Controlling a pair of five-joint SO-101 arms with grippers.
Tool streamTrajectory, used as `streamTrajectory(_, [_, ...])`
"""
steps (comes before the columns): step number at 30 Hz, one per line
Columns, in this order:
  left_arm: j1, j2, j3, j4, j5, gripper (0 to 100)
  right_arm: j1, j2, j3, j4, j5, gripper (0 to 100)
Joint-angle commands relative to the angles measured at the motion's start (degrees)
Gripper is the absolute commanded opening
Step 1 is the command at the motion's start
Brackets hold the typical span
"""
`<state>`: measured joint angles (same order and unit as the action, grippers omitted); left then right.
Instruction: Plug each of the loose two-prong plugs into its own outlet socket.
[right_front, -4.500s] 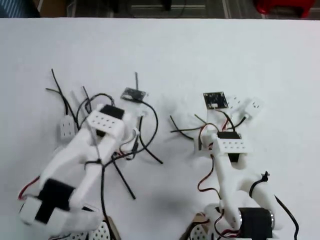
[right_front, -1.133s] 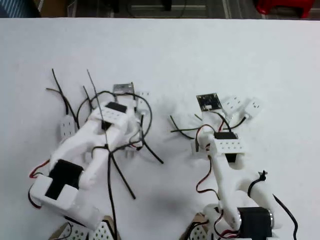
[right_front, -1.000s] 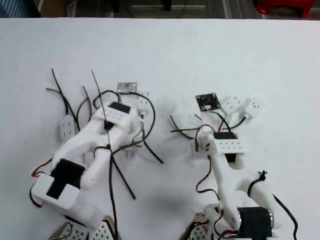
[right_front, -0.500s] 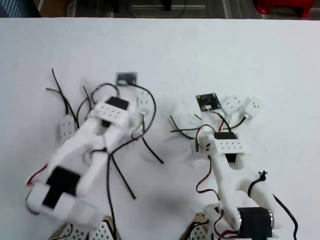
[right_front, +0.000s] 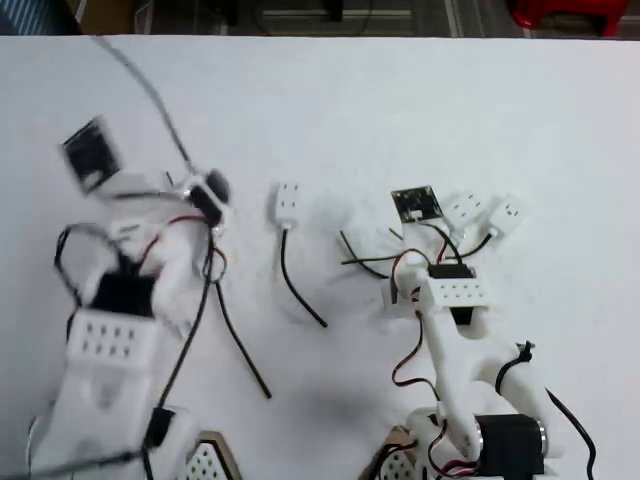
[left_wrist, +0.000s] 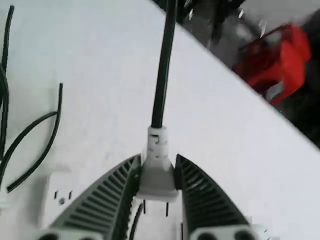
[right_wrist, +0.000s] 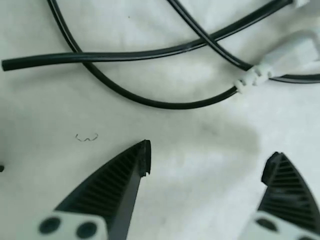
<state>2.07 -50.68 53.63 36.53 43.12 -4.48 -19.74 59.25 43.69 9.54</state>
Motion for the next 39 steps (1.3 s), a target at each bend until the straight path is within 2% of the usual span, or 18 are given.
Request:
streamTrajectory(1, [-0.8, -12.5, 10.3, -16.8, 7.6, 2, 0.1, -2.0, -0.4, 0.2, 0.5, 35.4])
streamTrajectory(4, [-0.7, -21.7, 21.2, -30.7, 11.9, 2, 0.1, -2.0, -0.4, 0.2, 0.5, 35.4])
streamTrajectory(7, [-0.7, -30.8, 31.3, -43.1, 12.4, 2, 0.1, -2.0, -0.4, 0.2, 0.5, 35.4])
streamTrajectory(11, [-0.7, -42.5, 41.1, -53.3, 12.7, 2, 0.1, -2.0, -0.4, 0.2, 0.5, 35.4])
streamTrajectory(17, [-0.8, -54.1, 42.8, -48.3, 14.2, 2, -0.1, -2.0, -0.4, 0.2, 0.5, 35.4])
streamTrajectory(23, [-1.5, -53.7, 43.2, -50.6, 31.2, 2, -0.4, -3.4, -2.5, 3.4, 0.5, 35.4])
streamTrajectory(28, [-1.5, -53.7, 43.3, -50.3, 39.0, 2, -4.3, -8.6, -16.4, 21.0, 0.6, 35.4])
streamTrajectory(35, [-1.5, -53.6, 43.3, -47.0, 41.2, 2, -21.0, -4.6, -52.2, 52.4, 2.7, 35.4])
streamTrajectory(39, [-0.5, -53.6, 43.3, -44.5, 41.2, 2, -24.9, 5.7, -65.4, 55.2, 2.6, 30.9])
